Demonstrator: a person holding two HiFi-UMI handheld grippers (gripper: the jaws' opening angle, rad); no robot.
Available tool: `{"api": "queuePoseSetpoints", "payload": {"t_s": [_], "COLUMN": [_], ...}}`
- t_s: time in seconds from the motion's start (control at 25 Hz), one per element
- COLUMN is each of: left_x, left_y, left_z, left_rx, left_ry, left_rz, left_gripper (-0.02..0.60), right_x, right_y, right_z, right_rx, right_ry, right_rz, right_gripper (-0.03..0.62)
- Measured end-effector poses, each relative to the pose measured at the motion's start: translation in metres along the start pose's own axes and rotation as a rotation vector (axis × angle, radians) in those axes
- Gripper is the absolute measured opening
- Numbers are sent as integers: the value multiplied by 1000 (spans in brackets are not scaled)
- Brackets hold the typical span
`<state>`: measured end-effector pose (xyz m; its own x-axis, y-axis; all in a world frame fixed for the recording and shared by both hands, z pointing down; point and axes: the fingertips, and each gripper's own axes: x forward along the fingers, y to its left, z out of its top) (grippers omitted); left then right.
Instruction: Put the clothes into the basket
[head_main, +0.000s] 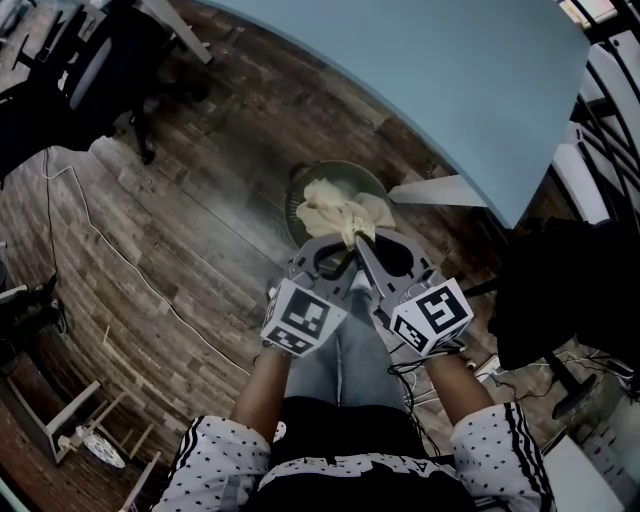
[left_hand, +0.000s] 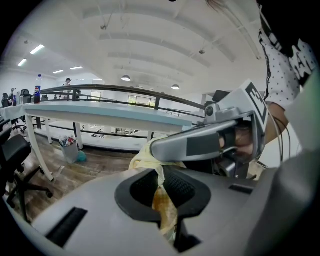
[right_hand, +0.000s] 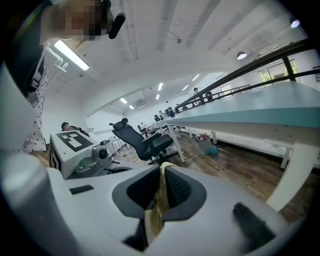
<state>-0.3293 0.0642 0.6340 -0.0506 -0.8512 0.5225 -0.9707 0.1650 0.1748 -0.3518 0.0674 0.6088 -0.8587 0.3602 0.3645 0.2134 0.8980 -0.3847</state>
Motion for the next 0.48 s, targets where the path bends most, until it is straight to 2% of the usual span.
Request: {"api": "queuePoseSetpoints", "payload": {"t_s": [0.48], "left_x": [13], "left_y": [-2], "left_z": [-21], "left_rx": [-20], "left_ry": [30], "left_rz": [-8], "left_gripper": [37], "right_x": [2], "right_y": [-9], "right_z": [-22], "right_rx": [25], "right_ry": [36], "right_rz": [-20], "right_gripper": [35]}}
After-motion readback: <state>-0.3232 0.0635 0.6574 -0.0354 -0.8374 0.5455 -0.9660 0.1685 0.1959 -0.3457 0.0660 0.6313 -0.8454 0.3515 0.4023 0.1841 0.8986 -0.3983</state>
